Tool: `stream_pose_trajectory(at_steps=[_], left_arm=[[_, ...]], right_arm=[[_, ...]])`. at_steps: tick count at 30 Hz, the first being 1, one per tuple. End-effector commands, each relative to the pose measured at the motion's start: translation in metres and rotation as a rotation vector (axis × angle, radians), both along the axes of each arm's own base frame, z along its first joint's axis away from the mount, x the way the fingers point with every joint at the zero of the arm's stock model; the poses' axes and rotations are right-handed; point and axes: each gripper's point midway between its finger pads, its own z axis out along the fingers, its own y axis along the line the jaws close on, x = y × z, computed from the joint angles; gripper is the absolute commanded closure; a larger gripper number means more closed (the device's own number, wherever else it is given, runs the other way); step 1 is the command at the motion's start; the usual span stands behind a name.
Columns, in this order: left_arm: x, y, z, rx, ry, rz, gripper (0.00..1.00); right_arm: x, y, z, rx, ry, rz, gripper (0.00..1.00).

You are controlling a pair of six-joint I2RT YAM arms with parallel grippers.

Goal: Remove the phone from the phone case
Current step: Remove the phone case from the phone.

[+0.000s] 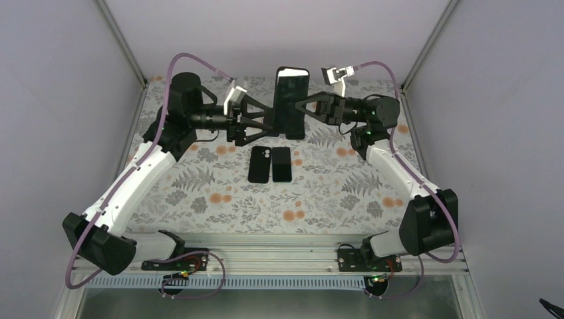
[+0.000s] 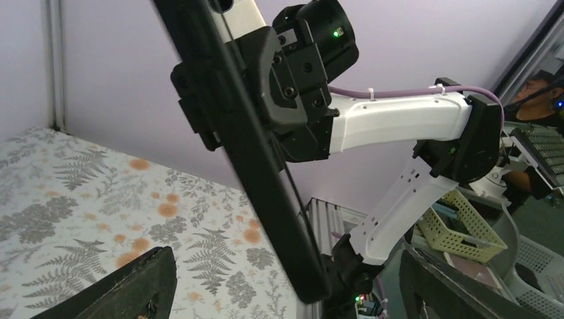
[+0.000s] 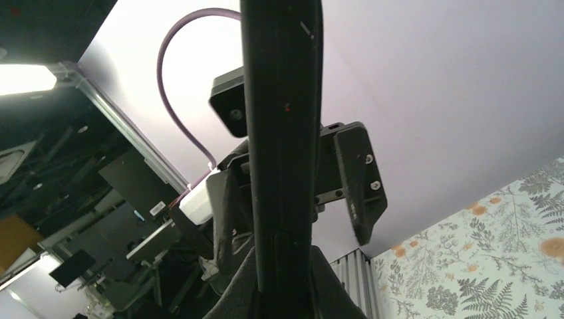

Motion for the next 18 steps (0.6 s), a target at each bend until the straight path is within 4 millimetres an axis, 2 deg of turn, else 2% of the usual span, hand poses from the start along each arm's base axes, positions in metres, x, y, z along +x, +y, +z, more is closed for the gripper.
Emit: stream_pose_trajectory(at_steps=[1,10,14,18], left_arm=[[0.009,-0.01,-0.001,-0.014,0.057,0.017,0.18],[0.019,-0.025,0.002,-0.031,0.071,0.02,0.33],[0.024,-0.028,0.006,-0.038,0.067,0.024,0.52],[0.022,-0.029,0.008,-0.046,0.075,0.004,0.74]], right_arm=[[0.015,0.0,0.013,0.055,-0.041,-0.077,0.96],[0.022,0.0,0.014,0.048,-0.043,-0.114,0.96],[0.022,-0.002,0.022,0.063,-0.057,-0.136,0.96],[0.024,-0.002,0.019,0.046,-0.05,-0.159,0.96]])
